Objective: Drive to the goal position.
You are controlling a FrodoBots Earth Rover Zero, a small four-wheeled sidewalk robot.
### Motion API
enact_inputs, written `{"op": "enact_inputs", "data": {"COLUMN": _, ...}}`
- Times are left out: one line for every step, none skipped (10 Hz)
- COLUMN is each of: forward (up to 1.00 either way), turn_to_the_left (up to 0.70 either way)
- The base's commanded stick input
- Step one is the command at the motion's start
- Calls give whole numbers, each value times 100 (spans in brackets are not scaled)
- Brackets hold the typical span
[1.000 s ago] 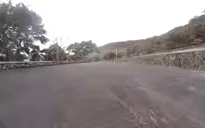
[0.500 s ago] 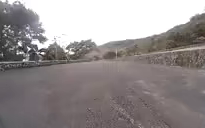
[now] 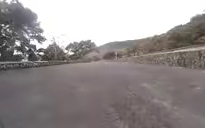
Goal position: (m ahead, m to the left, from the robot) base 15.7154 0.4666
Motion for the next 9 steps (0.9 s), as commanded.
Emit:
{"op": "enact_inputs", "data": {"forward": 70, "turn_to_the_left": 0}}
{"op": "enact_inputs", "data": {"forward": 70, "turn_to_the_left": 0}}
{"op": "enact_inputs", "data": {"forward": 70, "turn_to_the_left": 0}}
{"op": "enact_inputs", "data": {"forward": 70, "turn_to_the_left": 0}}
{"op": "enact_inputs", "data": {"forward": 70, "turn_to_the_left": 0}}
{"op": "enact_inputs", "data": {"forward": 70, "turn_to_the_left": 0}}
{"op": "enact_inputs", "data": {"forward": 70, "turn_to_the_left": 0}}
{"op": "enact_inputs", "data": {"forward": 70, "turn_to_the_left": 0}}
{"op": "enact_inputs", "data": {"forward": 70, "turn_to_the_left": 0}}
